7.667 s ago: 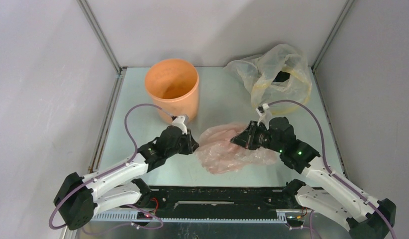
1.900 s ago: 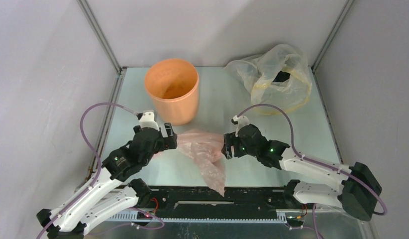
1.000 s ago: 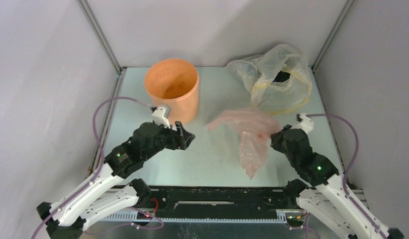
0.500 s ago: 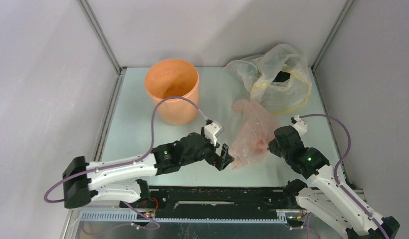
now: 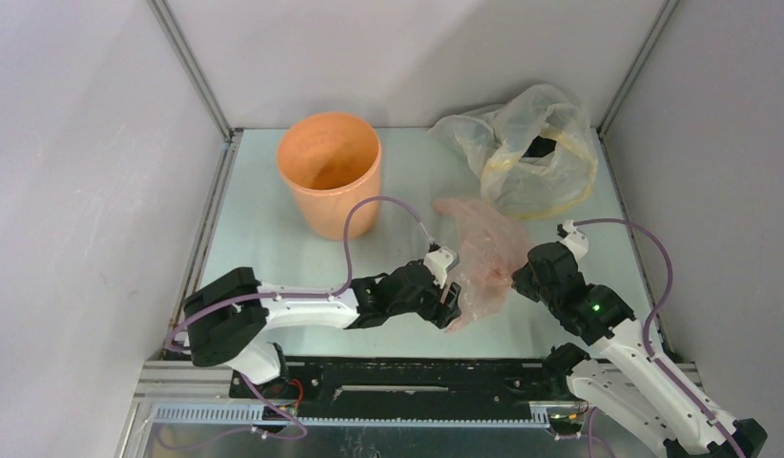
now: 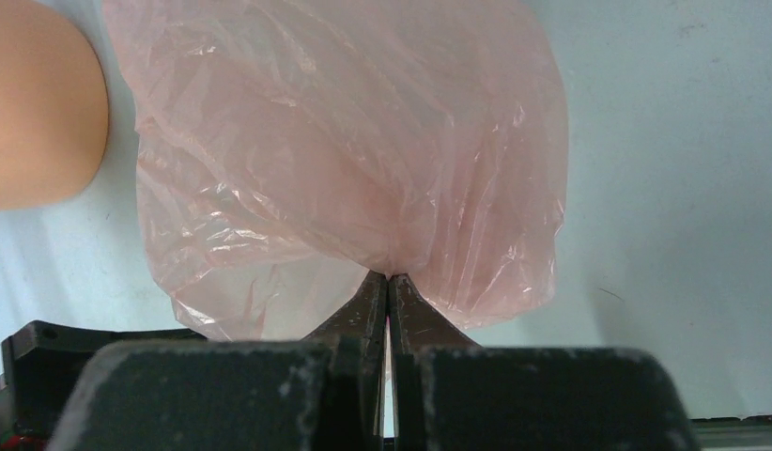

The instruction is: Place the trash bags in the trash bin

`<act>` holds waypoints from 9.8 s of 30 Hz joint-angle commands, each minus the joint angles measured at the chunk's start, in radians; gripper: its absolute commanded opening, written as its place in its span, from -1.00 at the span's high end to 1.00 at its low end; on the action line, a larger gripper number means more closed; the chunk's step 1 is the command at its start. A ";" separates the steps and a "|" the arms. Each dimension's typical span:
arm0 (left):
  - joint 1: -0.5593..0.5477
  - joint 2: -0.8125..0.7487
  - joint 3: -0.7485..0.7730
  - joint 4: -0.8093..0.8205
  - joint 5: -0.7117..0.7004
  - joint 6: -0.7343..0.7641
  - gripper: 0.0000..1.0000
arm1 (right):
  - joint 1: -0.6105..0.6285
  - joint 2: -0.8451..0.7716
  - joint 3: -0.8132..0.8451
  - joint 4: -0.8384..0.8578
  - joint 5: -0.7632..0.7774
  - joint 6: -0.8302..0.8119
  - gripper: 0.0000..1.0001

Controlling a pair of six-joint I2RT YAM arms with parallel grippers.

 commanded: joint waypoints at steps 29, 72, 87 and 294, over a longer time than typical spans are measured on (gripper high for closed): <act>0.314 -0.603 -0.287 -0.378 -0.197 0.011 1.00 | -0.415 0.055 0.004 0.132 -0.287 -0.260 1.00; 0.363 -0.532 -0.122 -0.398 0.068 -0.095 1.00 | -0.093 -0.248 -0.514 0.676 -0.235 0.189 0.05; 0.363 -0.511 -0.116 -0.396 0.095 -0.094 0.99 | -0.106 -0.174 -0.613 1.016 -0.108 0.320 -0.26; -0.049 -1.058 -0.445 0.043 -0.075 0.693 0.99 | -0.154 0.073 0.032 0.262 -0.544 -0.486 0.59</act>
